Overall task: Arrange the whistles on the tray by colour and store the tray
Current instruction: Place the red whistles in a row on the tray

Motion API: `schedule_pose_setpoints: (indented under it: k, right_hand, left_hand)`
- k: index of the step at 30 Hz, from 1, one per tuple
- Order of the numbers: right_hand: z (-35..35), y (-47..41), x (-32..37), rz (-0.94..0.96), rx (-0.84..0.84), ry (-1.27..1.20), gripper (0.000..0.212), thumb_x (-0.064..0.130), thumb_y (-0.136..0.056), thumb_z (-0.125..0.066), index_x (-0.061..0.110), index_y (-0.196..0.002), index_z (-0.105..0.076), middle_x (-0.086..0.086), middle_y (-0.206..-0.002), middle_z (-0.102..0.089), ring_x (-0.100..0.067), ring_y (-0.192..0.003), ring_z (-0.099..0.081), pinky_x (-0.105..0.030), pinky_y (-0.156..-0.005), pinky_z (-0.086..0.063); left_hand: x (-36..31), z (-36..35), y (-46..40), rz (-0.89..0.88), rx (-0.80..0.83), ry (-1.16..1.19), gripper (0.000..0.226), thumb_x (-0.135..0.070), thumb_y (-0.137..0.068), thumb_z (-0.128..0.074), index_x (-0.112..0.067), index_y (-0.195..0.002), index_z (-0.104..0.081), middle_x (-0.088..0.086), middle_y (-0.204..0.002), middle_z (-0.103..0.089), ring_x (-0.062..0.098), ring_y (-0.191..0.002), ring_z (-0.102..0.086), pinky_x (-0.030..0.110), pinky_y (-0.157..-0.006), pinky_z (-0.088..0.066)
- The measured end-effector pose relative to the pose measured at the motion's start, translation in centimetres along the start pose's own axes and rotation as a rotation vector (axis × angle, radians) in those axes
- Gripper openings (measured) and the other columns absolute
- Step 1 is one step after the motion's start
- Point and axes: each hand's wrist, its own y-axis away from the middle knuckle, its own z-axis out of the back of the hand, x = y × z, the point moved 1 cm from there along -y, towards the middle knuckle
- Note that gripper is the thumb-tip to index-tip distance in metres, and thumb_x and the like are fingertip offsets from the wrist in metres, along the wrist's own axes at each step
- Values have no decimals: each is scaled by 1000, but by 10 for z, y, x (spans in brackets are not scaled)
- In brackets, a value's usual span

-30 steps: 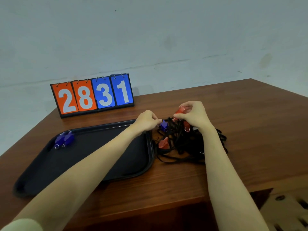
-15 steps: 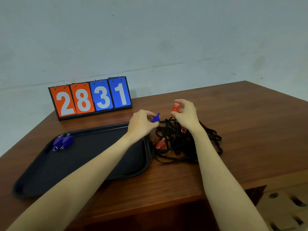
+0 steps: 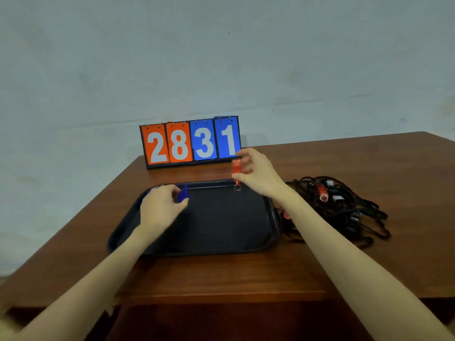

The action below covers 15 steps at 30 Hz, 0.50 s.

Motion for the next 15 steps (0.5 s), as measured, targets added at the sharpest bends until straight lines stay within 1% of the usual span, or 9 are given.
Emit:
schedule_pose_setpoints:
  k: [3, 7, 11, 13, 15]
  right_hand:
    - [-21, -2, 13, -42, -16, -74, 50, 11, -83, -71, 13, -126, -45, 3, -105, -53, -8, -89, -56, -11, -63, -44]
    - [-45, -3, 21, -74, -29, -96, 48, 10, -82, -72, 12, -122, -46, -4, -112, -56, -11, -95, -56, -11, -62, -43]
    - [-61, -6, 27, -82, -16, -89, 50, 11, -82, -72, 14, -124, -44, 2, -109, -53, -9, -93, -56, -10, -59, -42]
    - [-66, -7, 27, -65, -1, -59, 50, 11, -83, -71, 15, -124, -44, 4, -106, -52, -5, -87, -55, -10, -60, -42]
    - [-69, -9, 26, -54, 26, -18, 50, 12, -82, -71, 15, -124, -44, 5, -105, -51, -5, -86, -55, -10, -63, -43]
  left_hand:
    - [15, 3, -6, -32, -33, -191, 41, -47, -80, -70, -20, -112, -69, 3, -117, -60, 19, -109, -52, 37, -90, -48]
    - [27, 2, -17, -45, -13, -255, 45, -51, -81, -66, -22, -115, -68, 4, -117, -53, 20, -111, -46, 35, -92, -45]
    - [33, 3, -23, -37, 2, -305, 54, -59, -84, -57, -22, -124, -63, 6, -122, -53, 22, -113, -46, 34, -92, -44]
    - [36, 7, -22, -61, -5, -327, 55, -58, -87, -53, -22, -129, -57, 5, -129, -51, 23, -119, -45, 36, -96, -42]
    - [41, 13, -18, -148, 12, -321, 47, -48, -92, -52, -24, -132, -55, 1, -133, -50, 19, -123, -43, 36, -101, -38]
